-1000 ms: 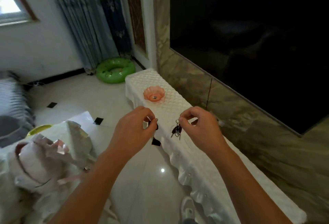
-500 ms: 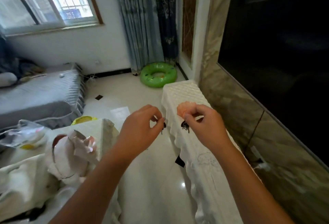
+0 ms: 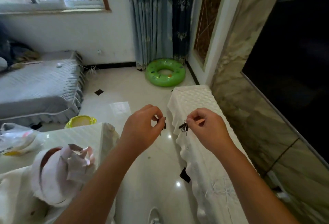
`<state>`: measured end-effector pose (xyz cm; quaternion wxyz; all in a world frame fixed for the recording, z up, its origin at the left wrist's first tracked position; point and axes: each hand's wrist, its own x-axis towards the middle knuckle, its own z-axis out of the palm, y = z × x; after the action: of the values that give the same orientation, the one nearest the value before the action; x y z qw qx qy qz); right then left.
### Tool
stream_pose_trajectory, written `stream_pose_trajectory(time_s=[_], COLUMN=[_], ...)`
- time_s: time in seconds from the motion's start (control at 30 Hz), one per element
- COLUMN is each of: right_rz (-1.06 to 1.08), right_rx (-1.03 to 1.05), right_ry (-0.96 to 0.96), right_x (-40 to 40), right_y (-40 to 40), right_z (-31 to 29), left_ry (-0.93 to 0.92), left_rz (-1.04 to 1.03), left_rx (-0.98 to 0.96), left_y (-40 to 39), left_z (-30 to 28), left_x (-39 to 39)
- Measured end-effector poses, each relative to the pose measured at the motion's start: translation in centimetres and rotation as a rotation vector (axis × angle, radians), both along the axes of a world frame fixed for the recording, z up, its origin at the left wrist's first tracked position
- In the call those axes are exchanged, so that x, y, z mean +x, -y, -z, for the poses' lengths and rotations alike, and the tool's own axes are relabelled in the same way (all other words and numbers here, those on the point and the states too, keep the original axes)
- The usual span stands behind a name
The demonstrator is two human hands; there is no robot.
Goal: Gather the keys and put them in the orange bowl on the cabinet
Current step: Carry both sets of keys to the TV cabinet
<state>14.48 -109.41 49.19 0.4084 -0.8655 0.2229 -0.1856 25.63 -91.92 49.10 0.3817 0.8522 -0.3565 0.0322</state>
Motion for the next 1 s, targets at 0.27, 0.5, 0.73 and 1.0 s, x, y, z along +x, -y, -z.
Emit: stream_pose_trajectory(time_s=[0.27, 0.5, 0.73, 1.0], right_rz=[0.134, 0.201, 0.267, 0.352], right_rx=[0.012, 0.064, 0.175, 0.242], right_ry=[-0.067, -0.094, -0.033, -0.026], right_x=[8.4, 12.9, 16.3, 17.1], right_y=[3.7, 11.0, 19.7, 27.0], right_z=[0.5, 3.6, 6.0, 7.9], left_ry=[0.005, 0.007, 0.020, -0.019], left_rz=[0.105, 0.184, 0.246, 0.336], left_rx=[0.046, 0.108, 0.219, 0.276], left_y=[5.2, 12.7, 21.8, 29.8], left_z=[0.3, 2.1, 2.5, 4.4], left_x=[9.6, 15.1, 19.0, 21.2])
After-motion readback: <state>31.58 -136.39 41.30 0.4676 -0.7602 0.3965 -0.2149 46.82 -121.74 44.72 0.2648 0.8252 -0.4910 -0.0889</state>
